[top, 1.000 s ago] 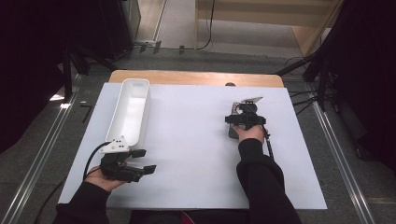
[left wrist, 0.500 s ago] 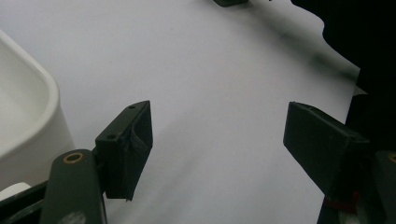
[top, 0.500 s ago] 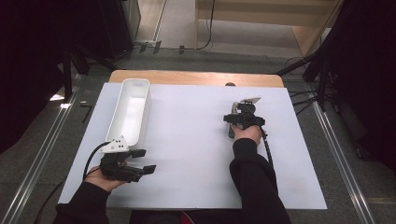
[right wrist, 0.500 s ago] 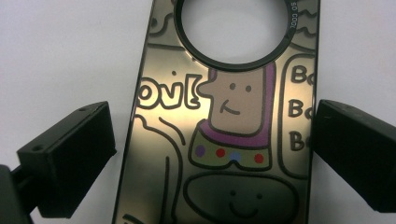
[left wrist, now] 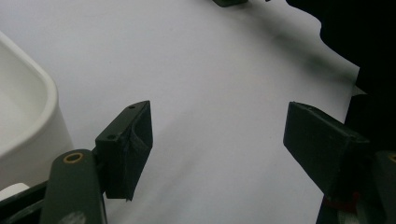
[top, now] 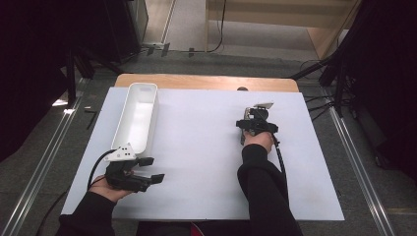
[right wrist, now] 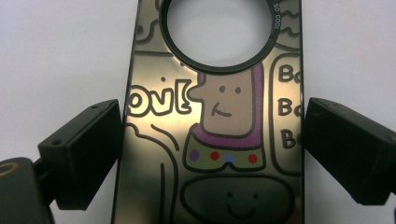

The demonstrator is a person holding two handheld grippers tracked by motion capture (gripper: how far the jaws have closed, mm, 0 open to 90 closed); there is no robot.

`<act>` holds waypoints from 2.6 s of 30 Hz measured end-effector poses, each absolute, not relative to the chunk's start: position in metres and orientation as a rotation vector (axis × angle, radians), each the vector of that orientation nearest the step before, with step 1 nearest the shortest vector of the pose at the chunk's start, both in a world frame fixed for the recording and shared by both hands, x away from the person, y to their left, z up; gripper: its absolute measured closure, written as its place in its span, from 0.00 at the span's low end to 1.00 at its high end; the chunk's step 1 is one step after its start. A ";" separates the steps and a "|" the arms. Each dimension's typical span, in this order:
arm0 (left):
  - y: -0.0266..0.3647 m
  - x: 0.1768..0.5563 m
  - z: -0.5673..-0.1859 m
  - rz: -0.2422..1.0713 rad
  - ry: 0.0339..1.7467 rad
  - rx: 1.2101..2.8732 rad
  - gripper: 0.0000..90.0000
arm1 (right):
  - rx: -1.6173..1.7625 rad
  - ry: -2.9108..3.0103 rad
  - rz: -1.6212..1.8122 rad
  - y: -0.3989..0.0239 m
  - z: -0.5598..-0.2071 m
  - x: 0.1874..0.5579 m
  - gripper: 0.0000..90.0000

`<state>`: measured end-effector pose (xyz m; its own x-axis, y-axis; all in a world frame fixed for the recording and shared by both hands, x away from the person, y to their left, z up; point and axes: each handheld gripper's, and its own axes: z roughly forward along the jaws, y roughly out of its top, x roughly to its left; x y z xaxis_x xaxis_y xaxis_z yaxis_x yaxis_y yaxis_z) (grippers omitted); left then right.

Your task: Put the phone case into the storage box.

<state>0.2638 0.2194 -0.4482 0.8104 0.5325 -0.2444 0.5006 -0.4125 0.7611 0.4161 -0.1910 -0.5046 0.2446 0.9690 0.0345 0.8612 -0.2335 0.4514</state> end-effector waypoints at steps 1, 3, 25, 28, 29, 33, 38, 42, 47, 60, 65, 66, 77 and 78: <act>0.220 0.264 -0.448 0.043 0.763 2.081 0.27 | 2.183 1.686 0.441 -0.191 -0.505 0.416 0.06; 0.219 0.264 -0.448 0.043 0.763 2.080 0.27 | 2.185 1.681 0.441 -0.191 -0.505 0.416 0.06; 0.219 0.264 -0.448 0.040 0.763 2.081 0.27 | 2.190 1.669 0.432 -0.191 -0.503 0.415 0.10; 0.219 0.264 -0.448 0.040 0.762 2.081 0.27 | 2.189 1.668 0.431 -0.191 -0.504 0.415 0.10; 0.219 0.264 -0.448 0.041 0.763 2.081 0.27 | 2.188 1.668 0.432 -0.191 -0.504 0.415 0.10; 0.219 0.264 -0.448 0.041 0.762 2.081 0.27 | 2.189 1.668 0.432 -0.191 -0.503 0.415 0.10; 0.219 0.264 -0.448 0.040 0.763 2.081 0.27 | 2.188 1.669 0.431 -0.191 -0.503 0.415 0.11; 0.219 0.264 -0.448 0.042 0.762 2.083 0.27 | 2.186 1.670 0.432 -0.191 -0.504 0.415 0.11; 0.219 0.264 -0.448 0.044 0.763 2.082 0.27 | 2.190 1.666 0.433 -0.191 -0.503 0.415 0.11; 0.219 0.264 -0.448 0.042 0.763 2.082 0.27 | 2.186 1.691 0.434 -0.193 -0.503 0.415 0.12; 0.219 0.264 -0.448 0.042 0.766 2.082 0.27 | 2.188 1.694 0.435 -0.193 -0.502 0.415 0.12; 0.219 0.264 -0.448 0.042 0.765 2.082 0.27 | 2.187 1.693 0.436 -0.193 -0.502 0.415 0.12; 0.220 0.264 -0.448 0.041 0.767 2.080 0.27 | 2.195 1.708 0.439 -0.196 -0.501 0.415 0.12; 0.220 0.264 -0.448 0.040 0.768 2.079 0.27 | 2.197 1.707 0.438 -0.196 -0.501 0.415 0.12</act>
